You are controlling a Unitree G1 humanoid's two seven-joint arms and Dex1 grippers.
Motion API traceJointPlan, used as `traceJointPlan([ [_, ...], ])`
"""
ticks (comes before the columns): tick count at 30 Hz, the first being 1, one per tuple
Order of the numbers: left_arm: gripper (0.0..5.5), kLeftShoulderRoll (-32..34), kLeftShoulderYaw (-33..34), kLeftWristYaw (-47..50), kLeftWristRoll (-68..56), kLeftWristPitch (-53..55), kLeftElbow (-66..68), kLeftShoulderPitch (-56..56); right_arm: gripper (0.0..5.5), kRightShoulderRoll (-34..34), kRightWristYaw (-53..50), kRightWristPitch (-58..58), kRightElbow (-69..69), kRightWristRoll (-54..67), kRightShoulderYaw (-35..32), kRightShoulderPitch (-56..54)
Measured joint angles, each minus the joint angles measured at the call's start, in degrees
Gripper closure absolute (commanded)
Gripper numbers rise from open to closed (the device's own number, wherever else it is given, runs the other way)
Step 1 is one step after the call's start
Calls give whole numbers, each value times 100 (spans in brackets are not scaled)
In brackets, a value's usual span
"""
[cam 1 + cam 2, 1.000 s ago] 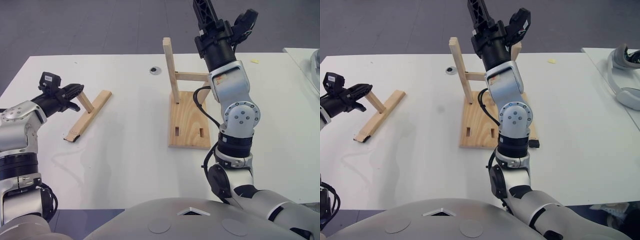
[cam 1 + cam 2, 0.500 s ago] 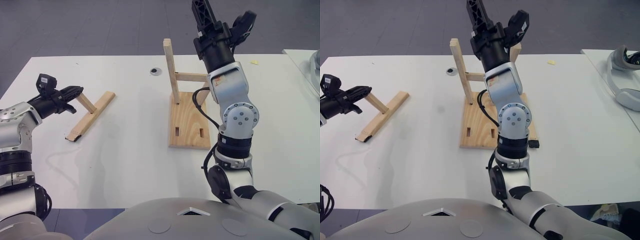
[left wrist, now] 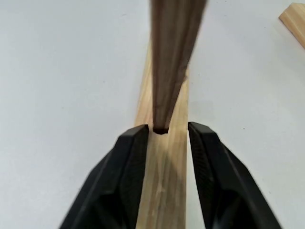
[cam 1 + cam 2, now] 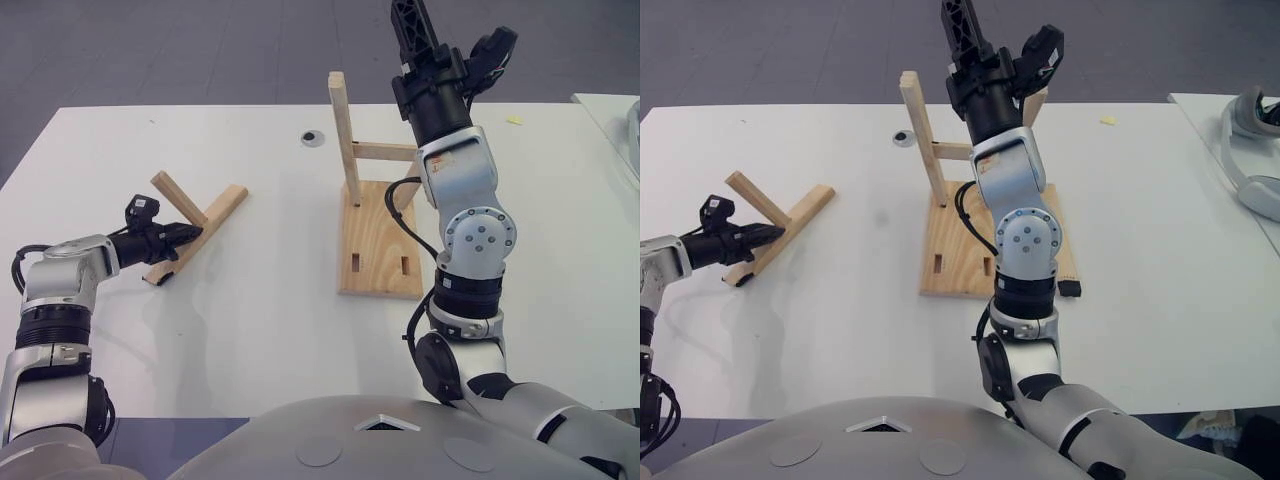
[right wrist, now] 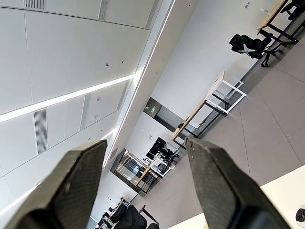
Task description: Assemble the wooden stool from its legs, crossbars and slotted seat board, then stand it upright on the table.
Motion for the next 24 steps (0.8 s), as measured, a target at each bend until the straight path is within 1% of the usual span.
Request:
traceJointPlan([
  [5, 279, -2, 36, 121, 78, -1, -101, 70, 241, 0, -1, -17, -5, 1, 4, 3],
  [9, 216, -19, -65, 244, 306, -9, -129, 141, 241, 4, -11, -23, -17, 1, 26, 25],
  [16, 115, -50, -93, 255, 496, -47, -474, 10, 241, 10, -21, -37, -36, -3, 39, 53],
  [21, 31, -52, -105, 245, 538, -102, -518, 21, 241, 11, -23, -73, -36, -4, 39, 56],
  [22, 21, -52, -116, 245, 586, -166, -517, 29, 241, 11, -25, -74, -36, -5, 39, 57],
  [24, 21, -52, -137, 243, 679, -211, -518, 79, 241, 11, -25, -75, -36, -5, 40, 57],
])
